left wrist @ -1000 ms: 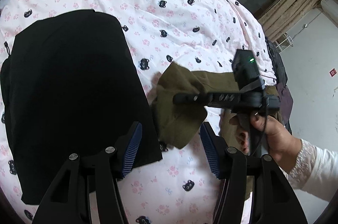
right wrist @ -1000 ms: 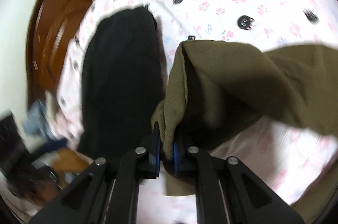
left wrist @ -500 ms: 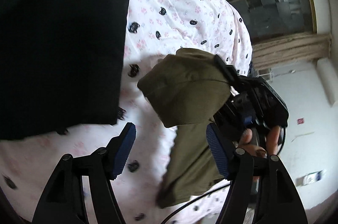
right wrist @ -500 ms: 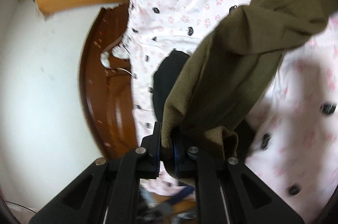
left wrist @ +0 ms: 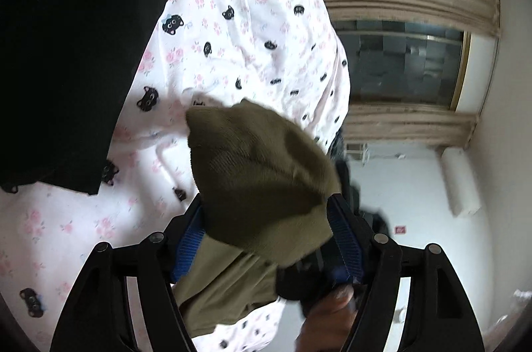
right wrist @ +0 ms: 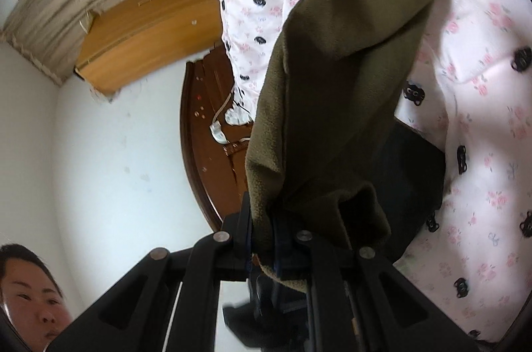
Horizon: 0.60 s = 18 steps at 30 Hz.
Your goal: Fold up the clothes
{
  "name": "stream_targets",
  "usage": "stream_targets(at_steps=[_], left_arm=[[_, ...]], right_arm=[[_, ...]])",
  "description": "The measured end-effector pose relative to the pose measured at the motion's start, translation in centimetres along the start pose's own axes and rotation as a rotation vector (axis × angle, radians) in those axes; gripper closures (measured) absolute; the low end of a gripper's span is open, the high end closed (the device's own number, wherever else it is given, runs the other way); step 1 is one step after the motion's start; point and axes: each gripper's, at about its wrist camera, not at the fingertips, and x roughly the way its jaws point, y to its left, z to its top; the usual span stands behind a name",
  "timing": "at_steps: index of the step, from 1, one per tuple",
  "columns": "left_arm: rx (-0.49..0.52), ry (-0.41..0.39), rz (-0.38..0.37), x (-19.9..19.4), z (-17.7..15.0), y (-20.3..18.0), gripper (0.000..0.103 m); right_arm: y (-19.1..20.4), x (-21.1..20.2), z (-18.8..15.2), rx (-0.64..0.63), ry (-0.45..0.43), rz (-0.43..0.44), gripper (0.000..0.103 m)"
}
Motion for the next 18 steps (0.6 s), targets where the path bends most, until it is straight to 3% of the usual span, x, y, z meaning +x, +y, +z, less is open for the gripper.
stream_targets(at_steps=[4, 6, 8, 10, 18], left_arm=[[0.037, -0.039, -0.011, -0.3, 1.0, -1.0, 0.036], [0.078, -0.036, 0.005, -0.4, 1.4, -1.5, 0.048], [0.118, -0.010, 0.041, -0.1, 1.6, -1.8, 0.075], [0.146, 0.017, 0.078, 0.1, 1.7, -1.8, 0.090], [0.119, 0.042, 0.136, 0.2, 1.1, -1.0, 0.100]], right_arm=[[-1.0, -1.4, -0.6, 0.034, -0.032, 0.010, 0.093], [-1.5, -1.6, -1.0, 0.051, -0.044, 0.011, 0.093], [-2.0, -1.8, -1.2, 0.064, -0.053, 0.013, 0.093], [-2.8, -2.2, -1.6, 0.068, -0.059, 0.016, 0.093], [-3.3, -3.2, -1.2, 0.062, -0.071, 0.008, 0.092]])
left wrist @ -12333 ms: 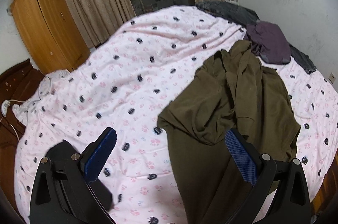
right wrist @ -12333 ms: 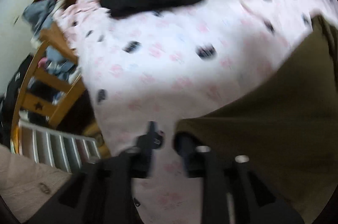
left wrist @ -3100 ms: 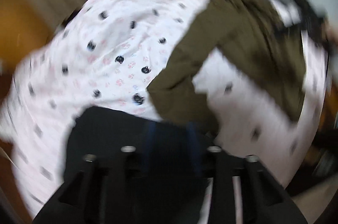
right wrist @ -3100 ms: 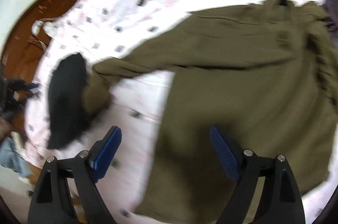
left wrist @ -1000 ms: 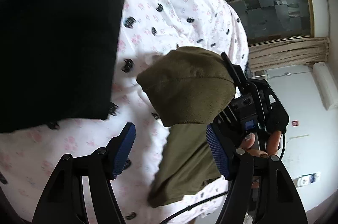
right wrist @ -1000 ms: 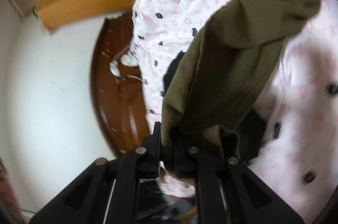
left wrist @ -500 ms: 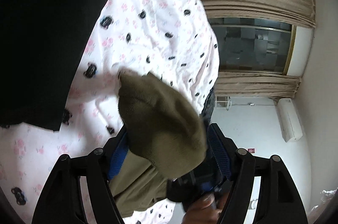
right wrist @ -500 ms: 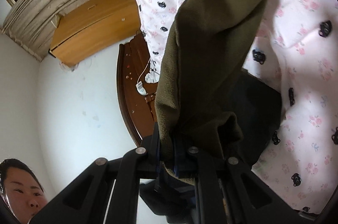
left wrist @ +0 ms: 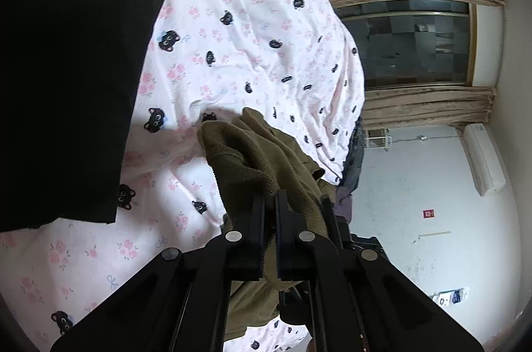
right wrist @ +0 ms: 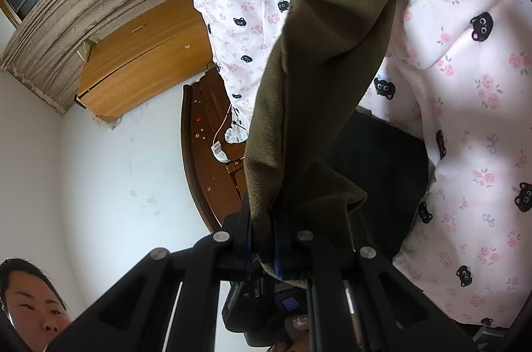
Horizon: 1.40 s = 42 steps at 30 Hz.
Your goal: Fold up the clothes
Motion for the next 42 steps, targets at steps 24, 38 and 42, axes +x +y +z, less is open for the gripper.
stream_targets(at_steps=[24, 38, 42], left_arm=[[0.371, -0.118, 0.487, -7.4, 15.5, -0.8, 0.101], [0.192, -0.174, 0.569, -6.3, 23.5, 2.3, 0.102], [0.478, 0.046, 0.705, -3.1, 17.4, 0.6, 0.082]], right_arm=[[1.3, -2.6, 2.8, -0.333, -0.030, -0.583, 0.035], [2.1, -8.1, 5.5, -0.352, -0.112, -0.648, 0.035], [1.4, -8.4, 5.7, -0.322, -0.098, -0.651, 0.035]])
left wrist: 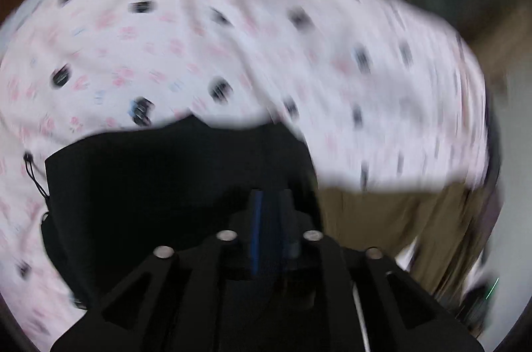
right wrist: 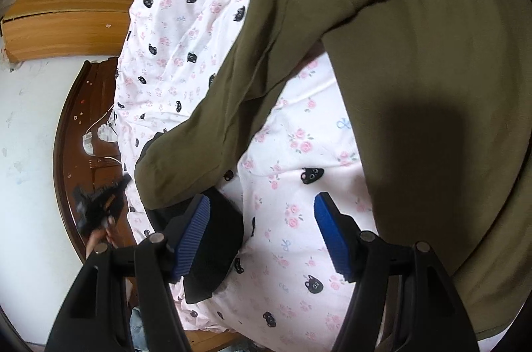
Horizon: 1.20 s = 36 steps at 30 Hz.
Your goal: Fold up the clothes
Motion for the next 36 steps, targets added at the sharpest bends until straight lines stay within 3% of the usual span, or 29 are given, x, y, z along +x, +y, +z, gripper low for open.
stream_targets(at_steps=[2, 6, 10, 15, 19, 24, 25, 27, 29, 33, 36], left_arm=[[0.115, 0.031, 0.014, 0.3, -2.1, -2.1, 0.064], [0.284, 0.009, 0.073, 0.1, -4.2, -4.9, 0.058], [0.359, -0.051, 0.083, -1.0, -4.7, -5.9, 0.057], [0.582, -0.104, 0.083, -3.1, -6.1, -8.0, 0.044], [0.707, -0.070, 0.070, -2.3, -6.6, -9.5, 0.039], [0.756, -0.020, 0.007, -0.1, -6.4, -10.5, 0.039], [0.767, 0.006, 0.006, 0.7, -6.3, -10.7, 0.040], [0.772, 0.052, -0.014, 1.9, -6.0, -10.9, 0.057], [0.766, 0.089, -0.018, 2.9, -5.4, -11.1, 0.097], [0.702, 0.127, -0.026, 4.4, -3.8, -11.2, 0.101], [0.578, 0.074, -0.079, 3.4, -1.8, -10.4, 0.102]], right_arm=[[-0.1, 0.2, -0.1, 0.004, 0.009, 0.004, 0.035], [-0.4, 0.4, -0.2, 0.018, 0.025, 0.026, 0.035], [-0.8, 0.8, -0.3, 0.039, 0.045, 0.036, 0.035], [-1.0, 1.1, -0.5, 0.045, 0.059, 0.042, 0.035], [-1.2, 1.3, -0.7, 0.062, 0.065, 0.048, 0.035], [-1.1, 1.4, -0.7, 0.067, 0.067, 0.055, 0.035], [-1.0, 1.3, -0.7, 0.066, 0.067, 0.056, 0.035], [-1.0, 1.2, -0.5, 0.062, 0.065, 0.056, 0.035], [-1.1, 1.0, -0.4, 0.065, 0.060, 0.056, 0.035], [-1.5, 0.6, -0.1, 0.079, 0.047, 0.061, 0.035], [-1.7, 0.3, -0.1, 0.083, 0.044, 0.060, 0.035]])
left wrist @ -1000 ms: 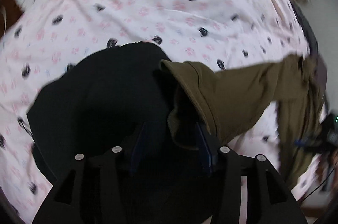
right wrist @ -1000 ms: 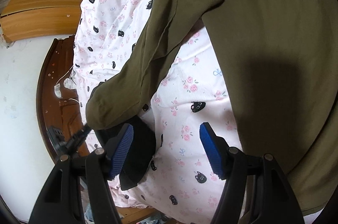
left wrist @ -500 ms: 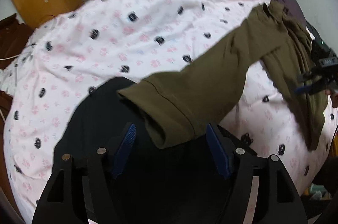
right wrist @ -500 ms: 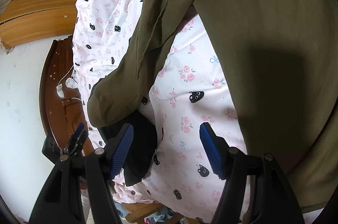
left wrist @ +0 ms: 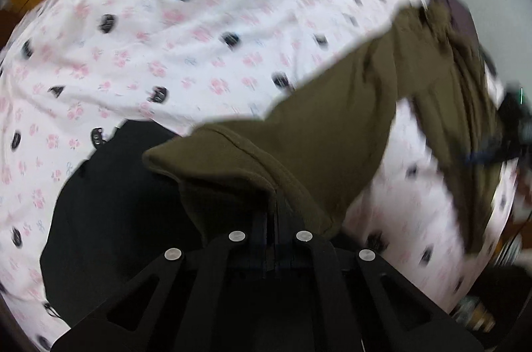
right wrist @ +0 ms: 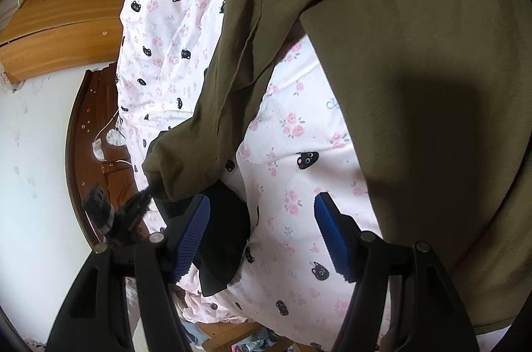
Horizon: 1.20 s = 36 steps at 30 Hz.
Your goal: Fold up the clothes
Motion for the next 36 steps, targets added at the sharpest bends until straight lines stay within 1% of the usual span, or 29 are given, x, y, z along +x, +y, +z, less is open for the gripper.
stream_targets(at_steps=[3, 9, 11, 12, 13, 14, 17, 19, 21, 24, 25, 29, 30, 31, 32, 34, 36], left_arm=[[-0.189, -0.137, -0.090, -3.1, 1.5, 2.4, 0.102], [-0.602, -0.400, -0.289, -9.1, 4.1, 8.5, 0.102], [-0.772, -0.468, -0.316, -9.6, 4.1, 11.4, 0.102], [-0.866, -0.487, -0.325, -9.2, 3.9, 13.1, 0.102], [-0.940, -0.492, -0.320, -8.4, 3.9, 14.6, 0.102], [-0.997, -0.482, -0.293, -7.4, 3.9, 16.0, 0.102], [-1.130, -0.401, -0.203, -3.5, 3.5, 19.0, 0.102], [-1.154, -0.319, -0.124, -1.1, 3.4, 19.9, 0.102], [-1.172, -0.280, -0.057, 0.6, 3.1, 20.5, 0.102], [-1.189, -0.238, 0.019, 2.0, 3.0, 21.2, 0.102], [-1.207, -0.224, 0.035, 2.4, 2.9, 21.5, 0.101], [-1.360, -0.168, 0.033, 3.5, 1.2, 22.7, 0.100], [-1.400, -0.155, 0.043, 3.6, 0.7, 23.0, 0.099], [-1.445, -0.146, 0.077, 3.3, 0.2, 23.5, 0.092], [-1.491, -0.153, 0.114, 2.6, -0.5, 24.1, 0.081], [-1.581, -0.225, 0.139, 0.7, -2.2, 25.3, 0.074], [-1.638, -0.306, 0.159, -1.6, -3.5, 26.2, 0.070]], right_arm=[[-0.2, -0.1, 0.0, 0.001, 0.001, 0.002, 0.035], [-0.9, -0.3, 0.2, 0.017, -0.001, 0.002, 0.035], [-1.0, -0.5, 0.3, 0.019, -0.005, 0.005, 0.035], [-0.9, -0.5, 0.2, 0.015, -0.004, 0.004, 0.035], [-0.9, -0.5, 0.2, 0.012, -0.003, 0.002, 0.035], [-0.9, -0.6, 0.2, 0.011, -0.004, 0.004, 0.035], [-0.9, -0.8, 0.2, 0.009, -0.008, 0.003, 0.035], [-1.1, -1.2, 0.2, 0.011, -0.017, 0.001, 0.035], [-1.5, -1.7, 0.2, 0.015, -0.024, -0.003, 0.035], [-2.4, -2.8, 0.0, 0.017, -0.031, -0.012, 0.035], [-2.6, -3.3, 0.0, 0.014, -0.034, -0.019, 0.035], [-3.8, -5.2, 0.1, 0.007, -0.061, -0.049, 0.034], [-4.1, -5.8, 0.1, 0.008, -0.072, -0.059, 0.033], [-4.5, -6.5, 0.2, 0.009, -0.082, -0.072, 0.033], [-4.8, -7.1, 0.3, 0.009, -0.089, -0.080, 0.032], [-5.3, -8.0, 0.5, 0.006, -0.097, -0.086, 0.031], [-5.8, -9.1, 0.8, -0.002, -0.105, -0.091, 0.031]])
